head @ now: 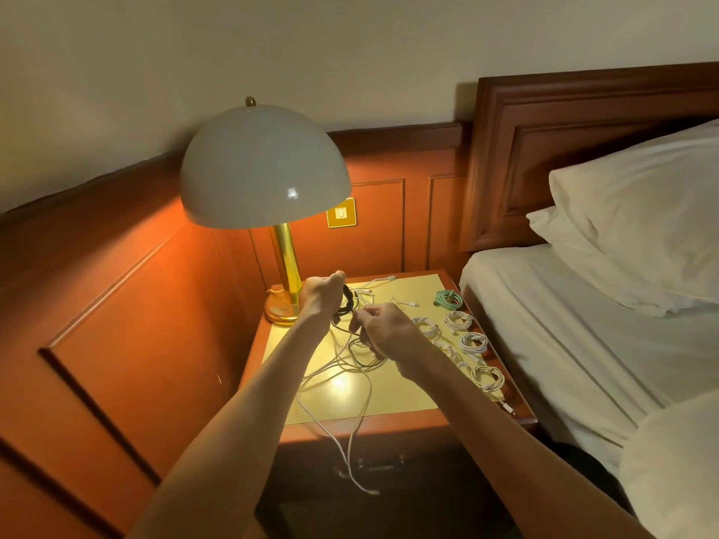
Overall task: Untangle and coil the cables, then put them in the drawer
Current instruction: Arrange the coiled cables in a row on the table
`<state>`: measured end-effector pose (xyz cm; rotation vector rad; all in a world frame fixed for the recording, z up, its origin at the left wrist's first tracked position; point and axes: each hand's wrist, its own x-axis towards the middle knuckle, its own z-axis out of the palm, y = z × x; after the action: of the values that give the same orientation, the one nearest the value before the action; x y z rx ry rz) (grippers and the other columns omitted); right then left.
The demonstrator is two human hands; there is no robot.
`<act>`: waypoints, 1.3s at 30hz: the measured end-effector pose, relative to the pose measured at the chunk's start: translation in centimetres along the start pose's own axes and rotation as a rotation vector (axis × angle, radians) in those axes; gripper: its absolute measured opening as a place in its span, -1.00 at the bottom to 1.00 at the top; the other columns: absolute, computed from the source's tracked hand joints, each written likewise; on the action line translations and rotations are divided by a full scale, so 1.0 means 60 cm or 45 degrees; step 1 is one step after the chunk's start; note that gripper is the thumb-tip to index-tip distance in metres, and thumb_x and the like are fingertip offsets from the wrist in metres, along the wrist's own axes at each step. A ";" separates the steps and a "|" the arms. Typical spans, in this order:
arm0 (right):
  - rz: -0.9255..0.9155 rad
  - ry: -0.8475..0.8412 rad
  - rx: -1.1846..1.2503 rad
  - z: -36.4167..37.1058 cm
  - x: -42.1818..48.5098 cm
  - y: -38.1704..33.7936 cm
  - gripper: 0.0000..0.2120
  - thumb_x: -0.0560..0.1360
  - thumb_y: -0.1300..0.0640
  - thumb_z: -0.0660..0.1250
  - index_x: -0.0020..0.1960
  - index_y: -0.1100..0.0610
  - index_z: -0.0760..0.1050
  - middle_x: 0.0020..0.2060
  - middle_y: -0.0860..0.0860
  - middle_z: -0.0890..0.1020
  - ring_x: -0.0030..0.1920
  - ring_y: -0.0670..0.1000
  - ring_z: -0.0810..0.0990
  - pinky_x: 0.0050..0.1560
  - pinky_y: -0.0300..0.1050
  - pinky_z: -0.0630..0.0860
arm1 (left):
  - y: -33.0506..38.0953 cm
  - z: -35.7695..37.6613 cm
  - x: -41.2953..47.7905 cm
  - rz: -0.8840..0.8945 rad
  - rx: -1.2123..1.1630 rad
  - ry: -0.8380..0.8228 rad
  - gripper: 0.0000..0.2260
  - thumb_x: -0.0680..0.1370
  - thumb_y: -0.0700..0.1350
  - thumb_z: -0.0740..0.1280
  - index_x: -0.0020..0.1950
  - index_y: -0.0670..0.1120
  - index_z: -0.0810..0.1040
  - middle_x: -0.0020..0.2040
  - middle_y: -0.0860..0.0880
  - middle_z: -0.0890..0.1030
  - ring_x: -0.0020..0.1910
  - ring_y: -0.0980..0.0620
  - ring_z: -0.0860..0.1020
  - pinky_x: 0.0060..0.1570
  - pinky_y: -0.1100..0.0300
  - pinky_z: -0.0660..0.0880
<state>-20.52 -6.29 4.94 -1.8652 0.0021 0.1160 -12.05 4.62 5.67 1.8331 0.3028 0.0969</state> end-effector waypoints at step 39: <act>-0.074 0.444 -0.056 -0.173 0.156 0.124 -0.82 0.53 0.18 0.44 0.12 0.19 0.64 -0.04 0.12 0.71 -0.10 0.09 0.72 -0.16 -0.05 0.70 | -0.014 0.155 0.052 -0.126 0.064 -0.671 -0.55 0.68 0.16 0.03 -0.09 -0.15 0.50 -0.19 -0.09 0.54 -0.23 0.03 0.47 -0.30 0.21 0.45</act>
<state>-10.84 -17.85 0.10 -1.9060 0.1870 -0.2516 -7.09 -3.05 1.93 1.8156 0.0229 -0.4598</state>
